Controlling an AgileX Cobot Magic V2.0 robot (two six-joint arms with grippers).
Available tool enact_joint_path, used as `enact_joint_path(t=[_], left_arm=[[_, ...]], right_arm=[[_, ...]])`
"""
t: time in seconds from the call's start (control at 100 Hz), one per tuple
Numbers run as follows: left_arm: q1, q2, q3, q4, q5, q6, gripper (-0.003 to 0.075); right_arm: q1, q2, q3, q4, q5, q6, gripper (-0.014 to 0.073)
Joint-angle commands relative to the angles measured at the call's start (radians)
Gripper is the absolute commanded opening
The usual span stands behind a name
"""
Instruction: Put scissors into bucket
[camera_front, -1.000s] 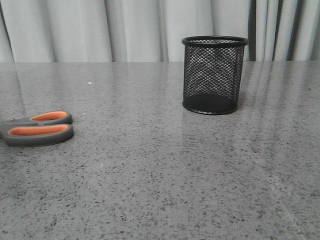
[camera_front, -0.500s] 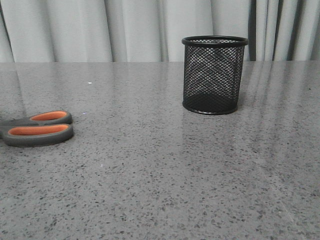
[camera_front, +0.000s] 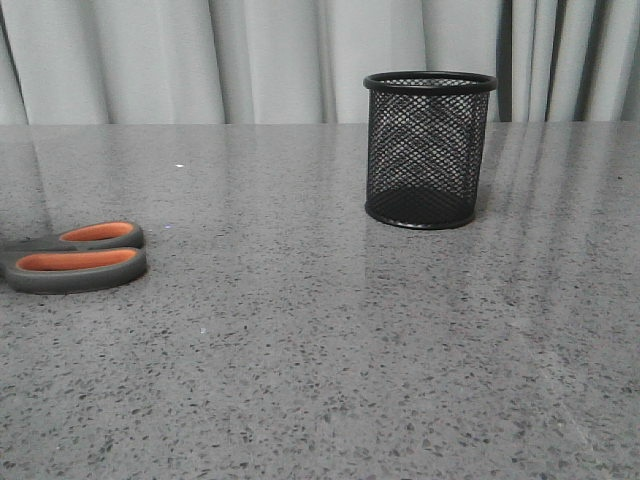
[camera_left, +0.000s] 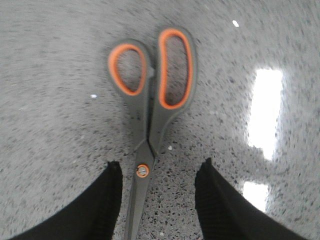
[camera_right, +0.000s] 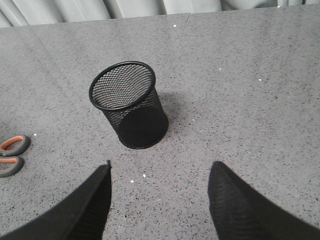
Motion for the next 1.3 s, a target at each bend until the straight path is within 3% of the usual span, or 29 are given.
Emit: enact_joint_path(t=[0.0, 0.37, 0.87, 1.07, 1.29], left_arm=[[-0.047, 0.02, -0.032, 0.032, -0.006, 0.037, 0.032], [-0.094, 0.135, -0.036, 0.098, -0.065, 0.06, 0.032], [-0.102, 0.227, -0.096, 0.105, -0.013, 0.06, 0.0321], [-0.102, 0.229, -0.096, 0.059, -0.032, 0.06, 0.0421], [-0.102, 0.262, -0.096, 0.057, -0.045, 0.06, 0.0426]], right_arm=[[0.014, 0.013, -0.035, 0.001, -0.069, -0.015, 0.0385], [0.019, 0.013, -0.035, 0.001, -0.061, -0.015, 0.0385], [0.019, 0.013, -0.035, 0.001, -0.061, -0.015, 0.0385], [0.019, 0.013, -0.035, 0.001, -0.061, -0.015, 0.0385], [0.019, 0.013, -0.035, 0.001, -0.061, -0.015, 0.0385]])
